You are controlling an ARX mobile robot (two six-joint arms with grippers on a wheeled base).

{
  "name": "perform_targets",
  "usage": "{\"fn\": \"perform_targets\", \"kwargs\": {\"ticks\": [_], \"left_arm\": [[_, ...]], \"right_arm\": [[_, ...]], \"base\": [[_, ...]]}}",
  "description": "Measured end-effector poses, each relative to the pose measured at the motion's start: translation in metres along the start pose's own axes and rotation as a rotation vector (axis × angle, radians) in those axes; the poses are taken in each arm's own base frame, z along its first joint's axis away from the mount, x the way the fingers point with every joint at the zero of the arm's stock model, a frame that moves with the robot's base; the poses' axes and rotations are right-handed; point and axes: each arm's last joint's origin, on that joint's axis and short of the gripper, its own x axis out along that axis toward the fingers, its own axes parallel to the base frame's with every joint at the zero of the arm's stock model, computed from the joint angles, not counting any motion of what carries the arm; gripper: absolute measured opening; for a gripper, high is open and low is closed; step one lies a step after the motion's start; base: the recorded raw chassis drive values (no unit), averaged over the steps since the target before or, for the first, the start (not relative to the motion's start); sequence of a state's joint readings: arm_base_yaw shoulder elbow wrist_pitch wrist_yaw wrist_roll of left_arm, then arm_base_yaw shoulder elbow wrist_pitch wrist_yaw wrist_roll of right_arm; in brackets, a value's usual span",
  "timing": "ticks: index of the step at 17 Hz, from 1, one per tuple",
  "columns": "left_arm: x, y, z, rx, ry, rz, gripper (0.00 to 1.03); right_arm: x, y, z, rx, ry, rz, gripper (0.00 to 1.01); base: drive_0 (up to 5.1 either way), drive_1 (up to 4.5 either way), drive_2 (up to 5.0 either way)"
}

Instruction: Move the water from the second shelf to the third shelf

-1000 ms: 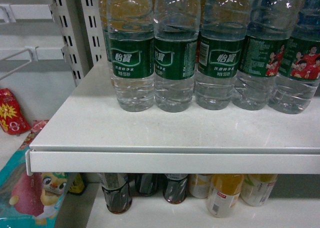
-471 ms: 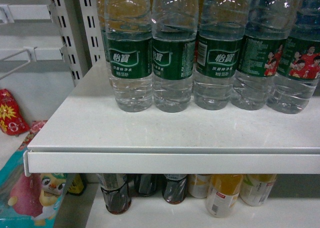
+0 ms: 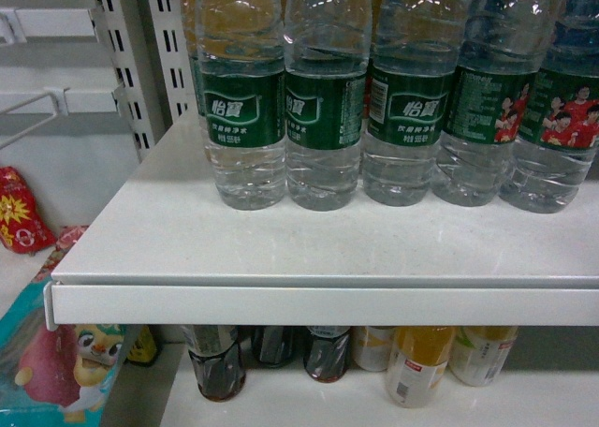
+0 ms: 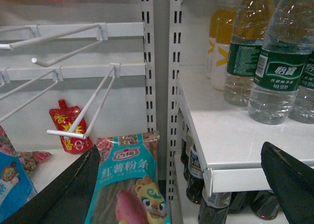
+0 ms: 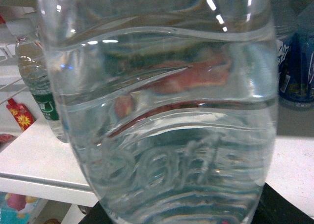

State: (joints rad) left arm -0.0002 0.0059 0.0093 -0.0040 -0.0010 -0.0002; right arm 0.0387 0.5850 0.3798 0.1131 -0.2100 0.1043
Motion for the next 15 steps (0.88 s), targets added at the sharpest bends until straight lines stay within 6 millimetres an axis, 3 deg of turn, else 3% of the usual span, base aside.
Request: {"fn": "perform_targets", "kwargs": {"ticks": [4,7,11,15], "left_arm": [[0.000,0.000,0.000,0.000,0.000,0.000,0.98],[0.000,0.000,0.000,0.000,0.000,0.000,0.98],[0.000,0.000,0.000,0.000,0.000,0.000,0.98],[0.000,0.000,0.000,0.000,0.000,0.000,0.98]], "right_arm": [[0.000,0.000,0.000,0.000,0.000,0.000,0.41],[-0.005,0.006,-0.002,0.007,0.092,-0.052,0.41],[-0.005,0.032,0.013,-0.036,0.066,0.081,0.41],[0.014,0.058,0.000,-0.064,0.148,0.177,0.41]], "base": [[0.0,0.00,0.0],[0.0,0.00,0.0],[0.0,0.00,0.0],[0.0,0.00,0.0]]}}
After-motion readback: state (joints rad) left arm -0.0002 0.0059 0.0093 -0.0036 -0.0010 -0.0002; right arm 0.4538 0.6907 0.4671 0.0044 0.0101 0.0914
